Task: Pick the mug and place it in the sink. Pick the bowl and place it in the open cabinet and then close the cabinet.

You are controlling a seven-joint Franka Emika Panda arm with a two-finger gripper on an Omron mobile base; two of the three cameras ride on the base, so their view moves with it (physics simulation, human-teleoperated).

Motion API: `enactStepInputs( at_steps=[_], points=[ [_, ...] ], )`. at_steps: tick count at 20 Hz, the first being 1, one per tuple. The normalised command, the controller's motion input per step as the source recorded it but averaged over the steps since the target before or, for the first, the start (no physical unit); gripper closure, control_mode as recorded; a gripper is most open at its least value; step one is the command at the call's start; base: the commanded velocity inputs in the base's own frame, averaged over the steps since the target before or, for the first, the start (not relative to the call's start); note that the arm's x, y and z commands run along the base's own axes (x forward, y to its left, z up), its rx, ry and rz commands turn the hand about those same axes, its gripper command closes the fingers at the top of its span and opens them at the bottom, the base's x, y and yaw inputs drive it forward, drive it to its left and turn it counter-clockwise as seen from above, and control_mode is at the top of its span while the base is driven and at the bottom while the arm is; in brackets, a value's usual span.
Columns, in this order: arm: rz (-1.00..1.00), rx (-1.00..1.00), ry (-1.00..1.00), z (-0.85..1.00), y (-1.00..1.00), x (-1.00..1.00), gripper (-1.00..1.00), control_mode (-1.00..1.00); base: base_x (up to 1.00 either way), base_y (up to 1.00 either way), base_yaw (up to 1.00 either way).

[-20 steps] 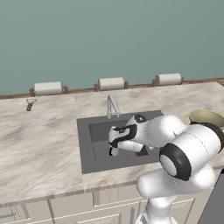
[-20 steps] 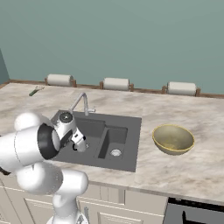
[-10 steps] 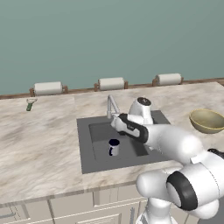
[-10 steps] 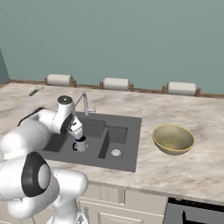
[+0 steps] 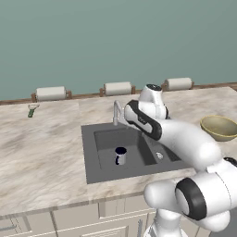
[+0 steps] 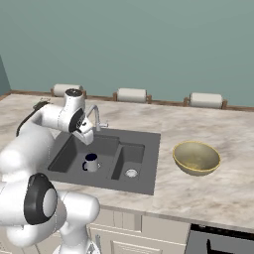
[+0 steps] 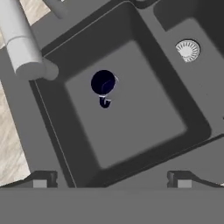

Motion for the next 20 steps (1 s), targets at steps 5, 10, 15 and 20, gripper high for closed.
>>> enactStepInputs(
  at_steps=[5, 10, 15, 20],
  points=[
    [0.18, 0.00, -0.03, 0.01, -0.01, -0.47, -1.00, -1.00, 0.00, 0.00, 0.00],
    [0.23, 0.00, -0.02, 0.02, 0.00, -0.43, -1.00, -1.00, 0.00, 0.00, 0.00],
    [0.20, 0.00, -0.02, 0.22, -0.03, -0.03, -1.00, -1.00, 0.00, 0.00, 0.00],
    [0.17, -0.03, -0.04, 0.24, -0.01, -0.04, -1.00, -1.00, 0.00, 0.00, 0.00]
  ],
)
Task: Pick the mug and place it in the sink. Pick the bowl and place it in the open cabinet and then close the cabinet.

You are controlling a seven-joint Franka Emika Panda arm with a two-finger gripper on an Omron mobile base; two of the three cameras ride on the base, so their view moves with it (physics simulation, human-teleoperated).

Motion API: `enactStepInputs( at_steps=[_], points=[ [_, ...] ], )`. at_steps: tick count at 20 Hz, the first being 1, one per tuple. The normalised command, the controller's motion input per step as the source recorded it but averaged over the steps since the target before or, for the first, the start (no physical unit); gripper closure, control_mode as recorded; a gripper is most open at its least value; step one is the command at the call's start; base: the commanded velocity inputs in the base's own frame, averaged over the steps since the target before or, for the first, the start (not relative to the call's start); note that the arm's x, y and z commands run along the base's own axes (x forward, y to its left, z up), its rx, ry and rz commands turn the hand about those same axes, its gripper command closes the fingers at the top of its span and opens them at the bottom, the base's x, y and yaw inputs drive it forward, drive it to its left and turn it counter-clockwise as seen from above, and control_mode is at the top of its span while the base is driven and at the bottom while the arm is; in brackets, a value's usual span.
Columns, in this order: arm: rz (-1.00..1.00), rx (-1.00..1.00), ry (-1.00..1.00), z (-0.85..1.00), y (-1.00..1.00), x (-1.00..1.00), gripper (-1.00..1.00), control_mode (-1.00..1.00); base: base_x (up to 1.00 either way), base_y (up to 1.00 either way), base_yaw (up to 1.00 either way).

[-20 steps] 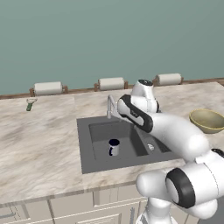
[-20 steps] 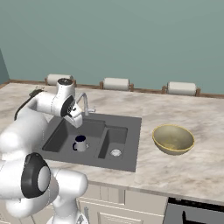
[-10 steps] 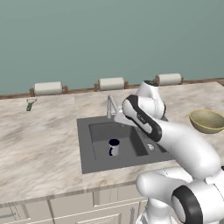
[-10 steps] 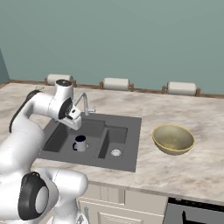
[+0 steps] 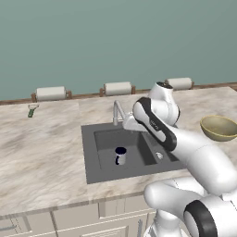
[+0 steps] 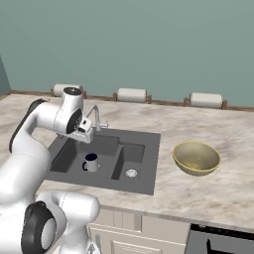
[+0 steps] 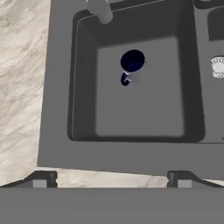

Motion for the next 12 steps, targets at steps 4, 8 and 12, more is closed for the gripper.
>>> enactStepInputs(
  at_steps=[4, 8, 12],
  points=[
    [0.04, -0.11, 0.00, 0.19, -0.01, -0.03, -1.00, -1.00, 0.00, 0.00, 0.00],
    [0.00, -0.18, 0.00, 0.26, 0.00, -0.16, -1.00, -1.00, 0.00, 0.00, 0.00],
    [0.00, -0.16, 0.00, 0.29, 0.00, -0.17, -1.00, -1.00, 0.00, 0.00, 0.00]
  ],
)
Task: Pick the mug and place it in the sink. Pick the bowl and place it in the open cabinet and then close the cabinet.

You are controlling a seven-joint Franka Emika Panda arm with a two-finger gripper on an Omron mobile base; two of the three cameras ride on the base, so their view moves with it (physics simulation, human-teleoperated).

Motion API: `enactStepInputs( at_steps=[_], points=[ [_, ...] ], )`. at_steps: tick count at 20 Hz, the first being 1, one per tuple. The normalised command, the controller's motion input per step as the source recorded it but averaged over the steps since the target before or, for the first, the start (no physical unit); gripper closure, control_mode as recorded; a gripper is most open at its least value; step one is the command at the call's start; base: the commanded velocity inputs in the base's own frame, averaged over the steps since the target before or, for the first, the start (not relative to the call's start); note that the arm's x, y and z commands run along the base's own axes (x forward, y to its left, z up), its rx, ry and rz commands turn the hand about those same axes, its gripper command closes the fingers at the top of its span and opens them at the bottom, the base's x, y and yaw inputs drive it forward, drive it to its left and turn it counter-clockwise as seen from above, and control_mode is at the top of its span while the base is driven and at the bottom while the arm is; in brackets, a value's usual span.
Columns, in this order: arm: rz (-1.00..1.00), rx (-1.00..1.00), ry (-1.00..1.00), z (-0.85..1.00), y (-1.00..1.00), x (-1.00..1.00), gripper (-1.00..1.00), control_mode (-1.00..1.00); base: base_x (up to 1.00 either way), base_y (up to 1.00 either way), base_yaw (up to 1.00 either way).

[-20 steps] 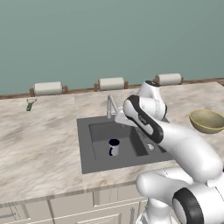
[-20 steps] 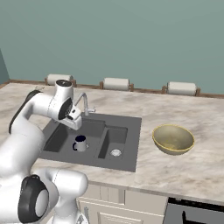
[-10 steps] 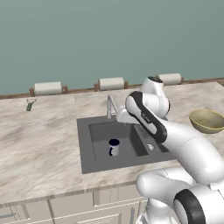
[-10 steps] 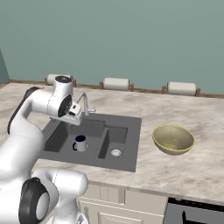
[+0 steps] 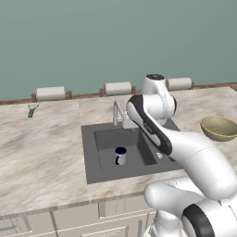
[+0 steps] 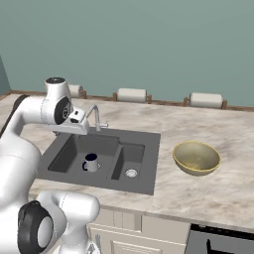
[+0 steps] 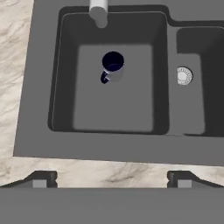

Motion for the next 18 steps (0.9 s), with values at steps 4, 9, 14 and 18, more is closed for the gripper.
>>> enactStepInputs(
  at_steps=[4, 9, 14, 18],
  points=[
    [0.00, -0.05, 0.00, 0.18, -0.03, -0.07, -1.00, -1.00, 0.00, 0.00, 0.00],
    [0.03, 0.01, 0.00, 0.06, -0.17, -0.08, -1.00, -1.00, 0.00, 0.00, 0.00],
    [0.05, 0.01, 0.00, -0.01, -0.04, -0.01, -1.00, -1.00, 0.00, 0.00, 0.00],
    [0.05, 0.00, 0.00, -0.05, 0.00, 0.00, -1.00, -1.00, 0.00, 0.00, 0.00]
  ],
)
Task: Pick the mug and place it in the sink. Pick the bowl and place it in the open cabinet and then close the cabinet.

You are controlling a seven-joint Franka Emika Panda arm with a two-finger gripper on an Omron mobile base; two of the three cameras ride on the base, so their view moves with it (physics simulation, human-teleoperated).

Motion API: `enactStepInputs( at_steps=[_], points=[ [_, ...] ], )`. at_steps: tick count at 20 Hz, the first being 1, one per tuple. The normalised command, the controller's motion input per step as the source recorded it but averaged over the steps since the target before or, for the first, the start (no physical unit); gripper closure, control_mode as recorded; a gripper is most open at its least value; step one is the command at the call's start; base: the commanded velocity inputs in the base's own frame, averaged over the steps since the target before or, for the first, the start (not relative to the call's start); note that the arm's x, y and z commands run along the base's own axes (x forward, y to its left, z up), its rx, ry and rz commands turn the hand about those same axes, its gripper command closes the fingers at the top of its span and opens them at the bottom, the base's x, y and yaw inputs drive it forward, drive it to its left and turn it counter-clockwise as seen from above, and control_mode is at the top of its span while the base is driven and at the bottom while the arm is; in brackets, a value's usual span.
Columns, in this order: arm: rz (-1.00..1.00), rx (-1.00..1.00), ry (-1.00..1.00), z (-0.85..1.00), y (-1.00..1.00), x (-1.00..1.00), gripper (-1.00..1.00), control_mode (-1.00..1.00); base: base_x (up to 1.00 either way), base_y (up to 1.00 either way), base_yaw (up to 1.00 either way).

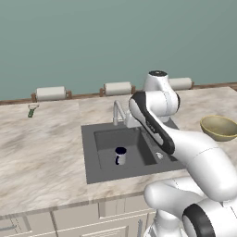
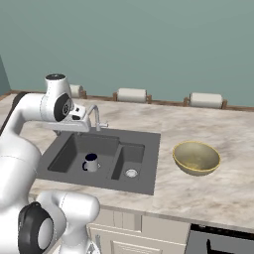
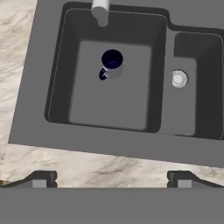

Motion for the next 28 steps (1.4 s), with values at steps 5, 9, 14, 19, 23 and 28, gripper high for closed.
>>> enactStepInputs(
  at_steps=[5, 9, 14, 19, 23, 28],
  points=[
    [0.02, 0.00, 0.00, -0.02, -0.05, 0.00, -1.00, 1.00, 0.00, -0.12, 0.00],
    [0.00, 0.00, 0.00, 0.00, 0.00, 0.00, -1.00, 1.00, -0.16, -0.90, 0.00],
    [0.00, 0.00, 0.00, 0.00, 0.00, 0.00, -1.00, 1.00, -0.17, -1.00, 0.00],
    [0.00, 0.00, 0.00, 0.00, 0.00, 0.00, -1.00, 1.00, -0.17, -1.00, 0.00],
    [0.00, 0.00, 0.00, 0.00, 0.00, 0.00, -1.00, 1.00, 0.09, -0.69, -0.01],
    [0.00, 0.00, 0.00, 0.00, 0.00, 0.00, -1.00, 1.00, 0.54, -0.08, 0.00]
  ],
)
